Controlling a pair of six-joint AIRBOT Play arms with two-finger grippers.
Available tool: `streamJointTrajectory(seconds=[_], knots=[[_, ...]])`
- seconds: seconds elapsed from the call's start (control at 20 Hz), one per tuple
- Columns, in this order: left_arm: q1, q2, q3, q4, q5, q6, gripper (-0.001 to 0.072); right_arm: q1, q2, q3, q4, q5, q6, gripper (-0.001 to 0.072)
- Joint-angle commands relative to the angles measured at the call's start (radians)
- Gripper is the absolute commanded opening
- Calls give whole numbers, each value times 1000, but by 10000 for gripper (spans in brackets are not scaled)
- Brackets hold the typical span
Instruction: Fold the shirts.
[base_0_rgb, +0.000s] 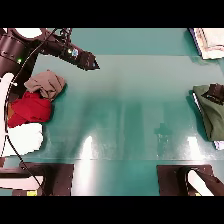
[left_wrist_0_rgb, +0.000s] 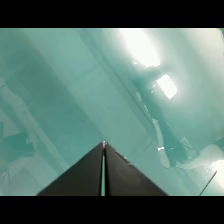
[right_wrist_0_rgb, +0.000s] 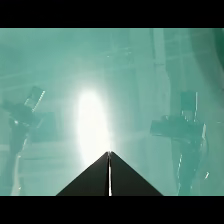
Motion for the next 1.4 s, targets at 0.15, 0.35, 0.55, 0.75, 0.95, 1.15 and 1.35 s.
streamJointTrajectory(seconds=[0.15, 0.35, 0.55, 0.75, 0.95, 1.15, 1.35], knots=[[-1, 0, 0, 0, 0, 1, 23, 2, 0, 1, 2, 5, 0, 21], [-1, 0, 0, 0, 0, 1, 22, 2, 0, 1, 2, 11, 0, 21], [-1, 0, 0, -7, 5, 0, 22, 2, 0, 1, 2, 18, 0, 21], [21, 1, 19, 135, 46, 1, 442, 2, 0, 1, 2, 18, 0, 21], [140, 0, 22, 606, -40, -178, 682, 2, 0, 1, 2, 18, 0, 21], [347, 0, -104, 629, -8, -240, 682, 2, 0, 1, 2, 16, 1, 21], [488, -6, -296, 515, 160, -239, 682, 2, 0, 1, 2, 16, 1, 21]])
